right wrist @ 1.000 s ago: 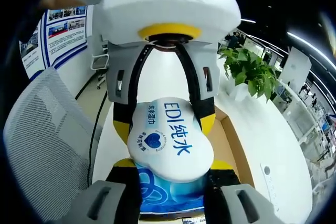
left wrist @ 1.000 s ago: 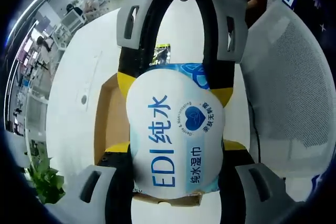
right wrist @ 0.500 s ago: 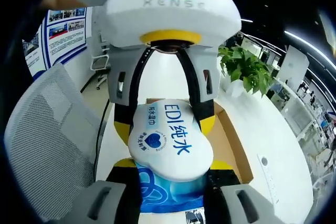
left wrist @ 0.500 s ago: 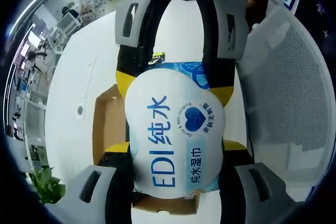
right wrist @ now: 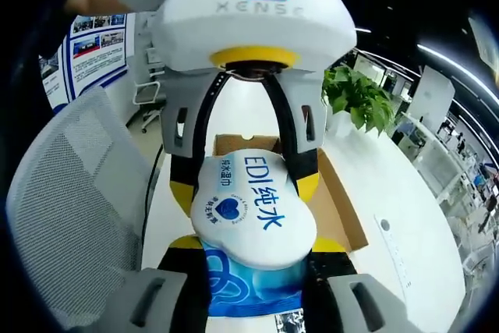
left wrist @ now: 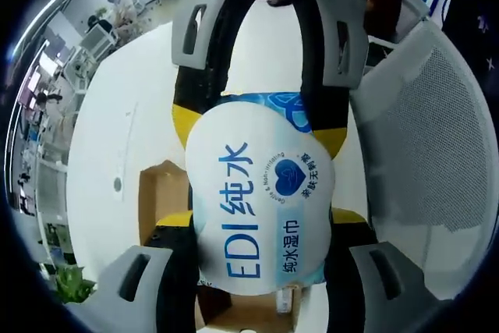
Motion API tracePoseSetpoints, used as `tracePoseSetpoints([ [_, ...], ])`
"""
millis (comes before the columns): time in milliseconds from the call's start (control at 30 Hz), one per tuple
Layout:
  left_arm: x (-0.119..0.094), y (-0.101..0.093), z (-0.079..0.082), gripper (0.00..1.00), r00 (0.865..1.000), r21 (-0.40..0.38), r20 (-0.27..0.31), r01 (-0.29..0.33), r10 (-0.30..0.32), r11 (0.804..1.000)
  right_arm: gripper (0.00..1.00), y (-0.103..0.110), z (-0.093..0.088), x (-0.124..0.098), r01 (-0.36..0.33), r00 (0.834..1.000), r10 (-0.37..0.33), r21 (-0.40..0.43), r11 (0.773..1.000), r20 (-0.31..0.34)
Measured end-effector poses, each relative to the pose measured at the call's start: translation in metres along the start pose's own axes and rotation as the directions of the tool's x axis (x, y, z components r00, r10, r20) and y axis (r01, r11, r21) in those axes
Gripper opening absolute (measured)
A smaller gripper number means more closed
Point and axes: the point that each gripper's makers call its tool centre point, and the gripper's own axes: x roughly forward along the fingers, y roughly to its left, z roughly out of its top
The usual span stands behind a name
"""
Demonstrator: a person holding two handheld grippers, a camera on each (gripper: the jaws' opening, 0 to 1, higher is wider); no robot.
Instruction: Operate the shoe box by opening the lid, removing the specified soft item, and placing it in the target area until the item is outside and the box remains undamaged.
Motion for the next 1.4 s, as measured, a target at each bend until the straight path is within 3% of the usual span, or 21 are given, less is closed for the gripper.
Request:
tracePoseSetpoints([
  [500,0.019,0.016,0.043,0.65,1.0,0.024,0.017,0.013,-0.013,1.0,0.4,-0.022,-0.032,-0.03,0.022,1.0,-0.022,0.018,1.0,0.003],
  [1067,0.039,0.039,0.071,0.65,0.999,0.029,0.034,0.004,-0.005,1.0,0.4,-0.048,-0.057,-0.045,0.033,0.999,-0.033,0.009,0.999,0.001],
  [1400,0.056,0.049,0.077,0.65,0.999,0.018,0.04,0.01,-0.01,1.0,0.4,-0.06,-0.075,-0.042,0.019,1.0,-0.019,0.009,1.0,0.002],
])
